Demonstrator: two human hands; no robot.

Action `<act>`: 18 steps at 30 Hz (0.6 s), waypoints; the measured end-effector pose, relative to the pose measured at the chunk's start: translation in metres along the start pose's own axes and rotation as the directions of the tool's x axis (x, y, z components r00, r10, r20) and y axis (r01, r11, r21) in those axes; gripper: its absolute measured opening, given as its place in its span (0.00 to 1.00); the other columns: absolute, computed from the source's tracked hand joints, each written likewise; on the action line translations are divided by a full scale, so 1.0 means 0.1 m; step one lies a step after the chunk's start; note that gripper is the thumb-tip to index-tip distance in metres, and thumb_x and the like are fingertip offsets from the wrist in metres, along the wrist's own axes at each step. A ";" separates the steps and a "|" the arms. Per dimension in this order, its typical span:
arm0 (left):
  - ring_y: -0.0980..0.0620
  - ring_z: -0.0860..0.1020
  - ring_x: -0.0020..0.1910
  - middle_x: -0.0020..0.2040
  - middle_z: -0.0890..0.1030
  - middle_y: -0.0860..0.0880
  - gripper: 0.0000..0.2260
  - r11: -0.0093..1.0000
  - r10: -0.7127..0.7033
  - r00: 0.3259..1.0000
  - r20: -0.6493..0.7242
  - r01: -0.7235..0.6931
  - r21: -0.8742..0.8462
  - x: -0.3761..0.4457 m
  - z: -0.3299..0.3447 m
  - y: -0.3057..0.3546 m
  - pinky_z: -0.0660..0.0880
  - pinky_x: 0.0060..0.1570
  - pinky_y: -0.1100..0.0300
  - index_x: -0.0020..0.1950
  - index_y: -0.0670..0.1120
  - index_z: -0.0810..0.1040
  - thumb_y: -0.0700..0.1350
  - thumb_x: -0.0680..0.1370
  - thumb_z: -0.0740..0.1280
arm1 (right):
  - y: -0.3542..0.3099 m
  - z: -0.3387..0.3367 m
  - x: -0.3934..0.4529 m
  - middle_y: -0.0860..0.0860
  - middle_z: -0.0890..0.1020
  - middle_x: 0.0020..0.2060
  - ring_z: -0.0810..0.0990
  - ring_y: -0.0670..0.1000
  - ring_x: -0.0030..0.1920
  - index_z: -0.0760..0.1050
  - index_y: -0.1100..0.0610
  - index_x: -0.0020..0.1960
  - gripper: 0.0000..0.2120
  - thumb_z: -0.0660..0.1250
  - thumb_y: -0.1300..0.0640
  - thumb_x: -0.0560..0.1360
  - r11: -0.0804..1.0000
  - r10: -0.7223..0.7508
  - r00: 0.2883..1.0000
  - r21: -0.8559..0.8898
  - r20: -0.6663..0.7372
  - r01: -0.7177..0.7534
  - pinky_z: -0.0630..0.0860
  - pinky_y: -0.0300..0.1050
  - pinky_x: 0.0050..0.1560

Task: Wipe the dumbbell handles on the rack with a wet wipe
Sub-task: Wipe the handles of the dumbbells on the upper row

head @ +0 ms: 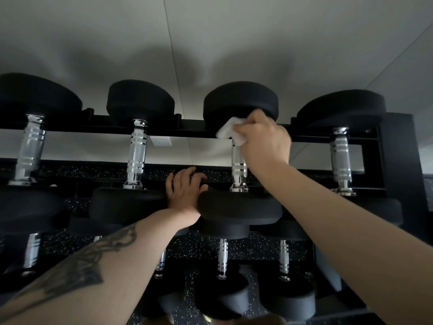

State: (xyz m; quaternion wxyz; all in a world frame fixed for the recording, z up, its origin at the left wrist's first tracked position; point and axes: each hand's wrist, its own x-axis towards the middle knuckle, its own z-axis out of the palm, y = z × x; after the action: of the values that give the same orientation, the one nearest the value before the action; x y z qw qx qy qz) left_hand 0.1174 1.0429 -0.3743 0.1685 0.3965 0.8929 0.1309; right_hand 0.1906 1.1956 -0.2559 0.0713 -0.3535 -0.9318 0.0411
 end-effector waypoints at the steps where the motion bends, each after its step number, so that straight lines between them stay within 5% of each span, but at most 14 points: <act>1: 0.51 0.49 0.75 0.74 0.57 0.51 0.14 1.000 -0.004 1.000 0.001 0.004 0.001 0.00 0.00 0.00 0.33 0.71 0.55 0.68 0.55 0.65 0.49 0.82 0.51 | -0.03 0.03 0.01 0.52 0.73 0.52 0.72 0.54 0.51 0.79 0.52 0.57 0.15 0.64 0.63 0.73 0.998 -0.039 0.999 -0.044 0.021 0.040 0.67 0.45 0.42; 6: 0.50 0.49 0.75 0.74 0.57 0.50 0.14 1.000 -0.009 1.000 0.018 0.009 -0.001 0.00 -0.02 0.01 0.32 0.69 0.57 0.68 0.55 0.65 0.49 0.82 0.52 | -0.19 0.08 0.02 0.54 0.69 0.61 0.66 0.56 0.62 0.77 0.57 0.59 0.14 0.64 0.61 0.74 0.970 -0.151 0.978 -0.171 0.142 0.174 0.69 0.45 0.44; 10: 0.51 0.49 0.75 0.74 0.57 0.50 0.14 1.000 -0.010 1.000 0.013 0.010 -0.015 0.01 -0.02 0.02 0.32 0.70 0.57 0.68 0.55 0.65 0.49 0.82 0.52 | 0.08 -0.06 -0.03 0.50 0.69 0.57 0.66 0.52 0.61 0.76 0.51 0.62 0.16 0.65 0.59 0.75 0.908 -0.382 0.861 -0.037 0.336 0.418 0.71 0.44 0.49; 16: 0.51 0.49 0.75 0.74 0.57 0.51 0.14 1.000 -0.017 1.000 0.015 0.017 -0.008 0.00 -0.03 0.02 0.32 0.69 0.55 0.67 0.55 0.65 0.49 0.82 0.51 | 0.16 0.07 0.00 0.52 0.67 0.59 0.73 0.52 0.48 0.73 0.46 0.65 0.22 0.62 0.64 0.75 0.976 -0.183 0.968 0.151 0.173 0.157 0.76 0.46 0.49; 18: 0.50 0.49 0.75 0.74 0.57 0.51 0.14 1.000 -0.013 1.000 0.016 0.013 -0.008 -0.01 -0.03 0.02 0.32 0.70 0.56 0.68 0.55 0.65 0.49 0.83 0.51 | 0.20 0.16 -0.12 0.51 0.67 0.56 0.70 0.49 0.48 0.76 0.48 0.60 0.20 0.65 0.66 0.73 0.955 -0.257 0.951 0.195 0.173 0.223 0.74 0.43 0.48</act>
State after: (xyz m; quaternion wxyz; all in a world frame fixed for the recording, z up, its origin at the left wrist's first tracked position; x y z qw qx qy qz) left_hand 0.1180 1.0436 -0.3708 0.1781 0.3910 0.8936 0.1302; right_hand 0.2095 1.2022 -0.2753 0.0141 -0.2239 -0.9633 0.1475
